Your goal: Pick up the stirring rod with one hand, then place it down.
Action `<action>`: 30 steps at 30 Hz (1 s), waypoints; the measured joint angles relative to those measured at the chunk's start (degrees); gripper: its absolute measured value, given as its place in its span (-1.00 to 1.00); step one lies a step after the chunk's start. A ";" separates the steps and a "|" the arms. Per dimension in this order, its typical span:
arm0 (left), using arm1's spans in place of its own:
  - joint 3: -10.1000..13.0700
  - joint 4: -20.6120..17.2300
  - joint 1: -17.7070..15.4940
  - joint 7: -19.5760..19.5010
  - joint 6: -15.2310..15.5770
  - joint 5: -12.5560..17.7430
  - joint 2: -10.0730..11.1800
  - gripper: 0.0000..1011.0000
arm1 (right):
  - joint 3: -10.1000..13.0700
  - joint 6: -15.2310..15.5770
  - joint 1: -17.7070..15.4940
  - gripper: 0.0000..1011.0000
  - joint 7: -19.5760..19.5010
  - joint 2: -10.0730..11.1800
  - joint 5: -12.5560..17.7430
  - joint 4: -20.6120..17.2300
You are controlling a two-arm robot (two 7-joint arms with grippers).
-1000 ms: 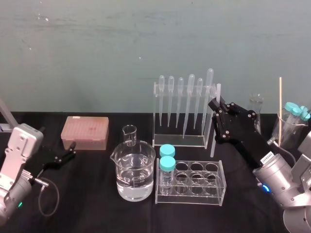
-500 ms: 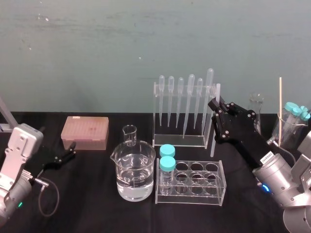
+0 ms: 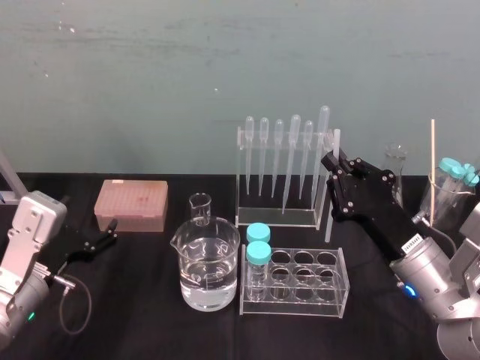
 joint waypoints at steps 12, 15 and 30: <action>0.00 0.00 0.00 0.00 0.00 0.00 0.00 0.98 | 0.00 0.01 0.00 -0.86 -0.04 0.00 0.00 0.00; 0.00 0.00 0.00 0.00 0.00 0.00 0.00 0.98 | 0.00 0.01 0.00 -0.86 -0.04 0.00 0.00 0.00; 0.00 0.00 0.00 0.00 0.00 0.00 0.00 0.98 | 0.00 0.01 0.00 -0.86 -0.03 0.00 0.00 0.00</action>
